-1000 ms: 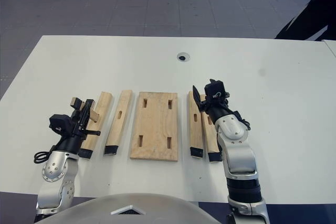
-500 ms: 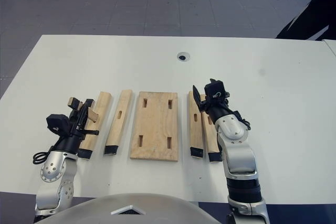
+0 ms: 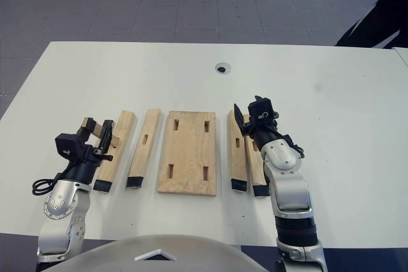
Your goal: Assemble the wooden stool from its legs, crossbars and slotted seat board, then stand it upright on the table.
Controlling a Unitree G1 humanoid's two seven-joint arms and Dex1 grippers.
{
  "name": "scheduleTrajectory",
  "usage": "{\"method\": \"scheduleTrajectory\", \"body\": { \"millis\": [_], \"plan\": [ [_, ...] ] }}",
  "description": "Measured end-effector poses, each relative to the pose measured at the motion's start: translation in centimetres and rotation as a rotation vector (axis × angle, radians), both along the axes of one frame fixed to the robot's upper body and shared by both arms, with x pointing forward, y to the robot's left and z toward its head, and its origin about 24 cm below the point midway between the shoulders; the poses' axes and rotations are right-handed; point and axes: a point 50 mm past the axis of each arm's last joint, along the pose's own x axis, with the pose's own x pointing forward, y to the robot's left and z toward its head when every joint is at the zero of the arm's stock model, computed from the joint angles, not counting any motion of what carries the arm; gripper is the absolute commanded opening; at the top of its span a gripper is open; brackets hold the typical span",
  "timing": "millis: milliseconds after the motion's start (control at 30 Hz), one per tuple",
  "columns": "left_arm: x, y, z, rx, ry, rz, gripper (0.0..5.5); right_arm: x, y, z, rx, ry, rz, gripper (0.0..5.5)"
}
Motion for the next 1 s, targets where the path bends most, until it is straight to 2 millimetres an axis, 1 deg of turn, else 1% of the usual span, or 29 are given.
{"method": "scheduleTrajectory", "body": {
  "millis": [67,133,167,233,300,367,467,567,600,700,767,833,900,1000],
  "plan": [
    [-0.8,0.8,-0.5,0.027,0.038,0.022,2.26,-0.1,0.1,0.1,0.0,-0.003,0.003,3.0],
    [-1.1,1.5,-0.2,0.049,0.035,0.035,2.26,-0.2,0.1,0.0,0.001,-0.001,0.006,3.0],
    [-1.2,1.5,0.2,0.052,0.028,0.02,2.26,-0.3,0.2,0.0,0.001,0.001,0.006,3.0],
    [-1.4,1.0,1.6,0.046,-0.005,-0.054,2.26,-0.3,0.3,-0.1,0.003,0.002,0.009,3.0],
    [-1.5,0.0,3.0,0.033,-0.028,-0.156,2.26,-0.3,0.4,0.0,0.004,0.001,0.012,3.0],
    [-1.9,-0.6,3.6,0.023,-0.014,-0.232,2.26,-0.3,0.4,-0.1,0.004,0.001,0.013,3.0],
    [-2.4,-0.1,4.3,0.043,-0.001,-0.235,2.26,-0.4,0.4,-0.1,0.004,0.002,0.014,3.0],
    [-2.4,1.6,6.5,0.116,-0.054,-0.171,2.26,-0.8,0.3,-0.4,0.004,0.015,0.008,3.0],
    [-2.2,1.8,7.1,0.125,-0.072,-0.165,2.26,-0.9,0.2,-0.4,0.004,0.017,0.007,3.0],
    [-1.8,1.2,9.0,0.123,-0.136,-0.181,2.26,-0.9,0.3,-0.3,0.004,0.012,0.008,3.0],
    [-1.4,0.6,10.4,0.094,-0.192,-0.201,2.26,-0.9,0.3,-0.3,0.003,0.012,0.007,3.0],
    [-0.3,0.4,11.9,0.024,-0.252,-0.181,2.26,-0.8,0.3,-0.3,-0.002,0.008,0.006,3.0],
    [0.7,0.6,12.7,-0.064,-0.272,-0.134,2.26,-0.8,0.3,-0.3,-0.003,0.008,0.0,3.0],
    [3.9,1.8,12.6,-0.239,-0.208,0.001,2.26,-0.7,0.4,-0.4,0.01,0.007,-0.013,3.0]
  ]
}}
